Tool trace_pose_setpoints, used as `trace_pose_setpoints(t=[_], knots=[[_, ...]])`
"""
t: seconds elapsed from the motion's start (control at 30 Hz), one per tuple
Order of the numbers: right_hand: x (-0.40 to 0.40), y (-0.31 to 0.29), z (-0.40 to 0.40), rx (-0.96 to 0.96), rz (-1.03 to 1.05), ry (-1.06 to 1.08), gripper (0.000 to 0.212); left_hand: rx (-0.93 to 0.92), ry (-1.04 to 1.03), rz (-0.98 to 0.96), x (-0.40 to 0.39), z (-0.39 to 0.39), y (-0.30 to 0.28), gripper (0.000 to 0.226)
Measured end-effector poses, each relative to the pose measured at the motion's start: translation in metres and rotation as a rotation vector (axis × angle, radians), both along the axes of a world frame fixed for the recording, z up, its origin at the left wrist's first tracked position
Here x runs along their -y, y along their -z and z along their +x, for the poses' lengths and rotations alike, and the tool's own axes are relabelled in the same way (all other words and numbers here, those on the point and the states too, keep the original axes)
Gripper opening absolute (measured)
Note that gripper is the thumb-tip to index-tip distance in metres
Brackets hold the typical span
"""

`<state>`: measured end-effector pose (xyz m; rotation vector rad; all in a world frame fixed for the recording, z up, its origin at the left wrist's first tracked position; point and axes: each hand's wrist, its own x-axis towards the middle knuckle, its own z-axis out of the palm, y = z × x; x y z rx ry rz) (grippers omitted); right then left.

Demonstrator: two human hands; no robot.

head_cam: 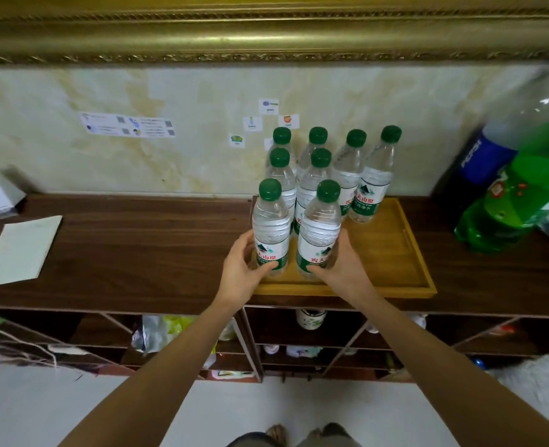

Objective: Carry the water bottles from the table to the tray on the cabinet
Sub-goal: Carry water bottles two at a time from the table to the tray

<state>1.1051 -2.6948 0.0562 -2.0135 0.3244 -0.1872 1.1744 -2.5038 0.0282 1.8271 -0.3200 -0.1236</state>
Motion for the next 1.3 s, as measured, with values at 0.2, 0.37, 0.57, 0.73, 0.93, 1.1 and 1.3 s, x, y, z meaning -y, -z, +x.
trace_pose_setpoints(t=[0.2, 0.37, 0.57, 0.73, 0.93, 1.1, 1.3], knots=[[0.001, 0.005, 0.001, -0.027, -0.042, 0.059, 0.074, -0.001, -0.038, 0.005, 0.006, 0.004, -0.002, 0.069], [-0.002, 0.006, 0.008, -0.017, -0.033, 0.089, 0.072, 0.012, -0.05, 0.025, 0.011, 0.007, -0.002, 0.07], [-0.003, 0.006, 0.016, 0.0, -0.011, 0.09, 0.074, 0.003, -0.049, 0.054, 0.01, 0.008, -0.004, 0.064], [-0.001, 0.006, 0.016, -0.007, -0.039, 0.075, 0.078, 0.001, -0.038, 0.064, 0.01, 0.006, -0.005, 0.062], [-0.004, 0.005, 0.014, -0.026, -0.036, 0.078, 0.076, 0.005, -0.019, 0.087, 0.01, 0.003, -0.008, 0.062], [-0.006, -0.006, 0.007, -0.093, 0.0, 0.056, 0.064, -0.028, 0.047, 0.197, 0.006, 0.005, -0.018, 0.062], [-0.012, -0.024, -0.034, -0.065, -0.083, 0.024, 0.038, 0.014, 0.031, 0.551, -0.031, -0.017, -0.047, 0.048]])
